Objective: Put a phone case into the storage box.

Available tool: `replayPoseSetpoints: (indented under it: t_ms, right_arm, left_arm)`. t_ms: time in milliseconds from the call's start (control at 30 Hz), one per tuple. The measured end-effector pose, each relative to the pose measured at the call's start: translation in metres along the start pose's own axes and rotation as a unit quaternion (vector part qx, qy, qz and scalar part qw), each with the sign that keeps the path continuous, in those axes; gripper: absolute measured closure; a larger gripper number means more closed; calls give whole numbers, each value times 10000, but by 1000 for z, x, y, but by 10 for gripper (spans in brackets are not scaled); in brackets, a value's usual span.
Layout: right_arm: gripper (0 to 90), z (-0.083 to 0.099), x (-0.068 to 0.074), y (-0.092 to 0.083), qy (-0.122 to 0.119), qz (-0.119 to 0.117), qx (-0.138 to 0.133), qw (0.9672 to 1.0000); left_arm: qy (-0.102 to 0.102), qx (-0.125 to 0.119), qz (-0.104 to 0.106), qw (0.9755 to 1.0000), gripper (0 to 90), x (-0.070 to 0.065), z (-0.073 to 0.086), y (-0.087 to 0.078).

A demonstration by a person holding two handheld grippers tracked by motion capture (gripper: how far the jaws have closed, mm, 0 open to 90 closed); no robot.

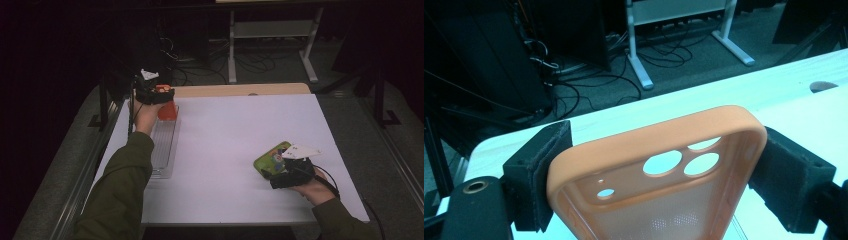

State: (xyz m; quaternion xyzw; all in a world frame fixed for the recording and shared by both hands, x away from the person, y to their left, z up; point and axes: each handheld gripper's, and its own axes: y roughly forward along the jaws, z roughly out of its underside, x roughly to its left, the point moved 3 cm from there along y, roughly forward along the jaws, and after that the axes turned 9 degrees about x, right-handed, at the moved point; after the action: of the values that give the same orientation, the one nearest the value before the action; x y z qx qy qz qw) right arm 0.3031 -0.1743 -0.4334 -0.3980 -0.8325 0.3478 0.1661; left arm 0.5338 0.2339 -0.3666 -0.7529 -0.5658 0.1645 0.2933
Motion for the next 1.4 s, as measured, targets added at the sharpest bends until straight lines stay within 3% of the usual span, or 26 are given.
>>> replayPoseSetpoints:
  t_ms: [100, 300, 500, 567, 667, 767, 900, 1167, 1400]
  right_arm:
    - [12, 0, 0, 0, 16, -2, -6, 10000]
    - [12, 0, -1, -1, 30, -5, -15, 10000]
    - [12, 0, -1, -1, 19, -4, -12, 10000]
    - [12, -1, -1, -1, 2, 7, -19, 10000]
    - [12, -2, -1, -1, 52, 2, -23, 10000]
    - [12, -3, -2, 0, 74, -1, -20, 10000]
    - [12, -5, -2, 1, 96, 17, 2, 10000]
    - [12, -3, -2, 1, -38, 44, 73, 10000]
    - [12, -4, -1, -1, 92, 24, -2, 10000]
  left_arm:
    - [91, 114, -55, 9999, 155, 0, 2, 3]
    - [73, 245, -67, 9997, 152, 1, 6, 8]
    - [136, 252, -122, 9995, 138, 1, 5, 9]
    - [3, 238, -80, 9997, 85, 0, 5, 11]
    - [-20, 319, -16, 9995, 3, 1, 5, 8]
    - [-40, 252, -14, 9997, 0, 5, 3, 4]
    - [-96, 233, 74, 9997, 0, 8, 2, -1]
    - [65, 262, 312, 9991, 0, 10, 4, -21]
    - [212, 472, 666, 9964, 0, 5, 15, -42]
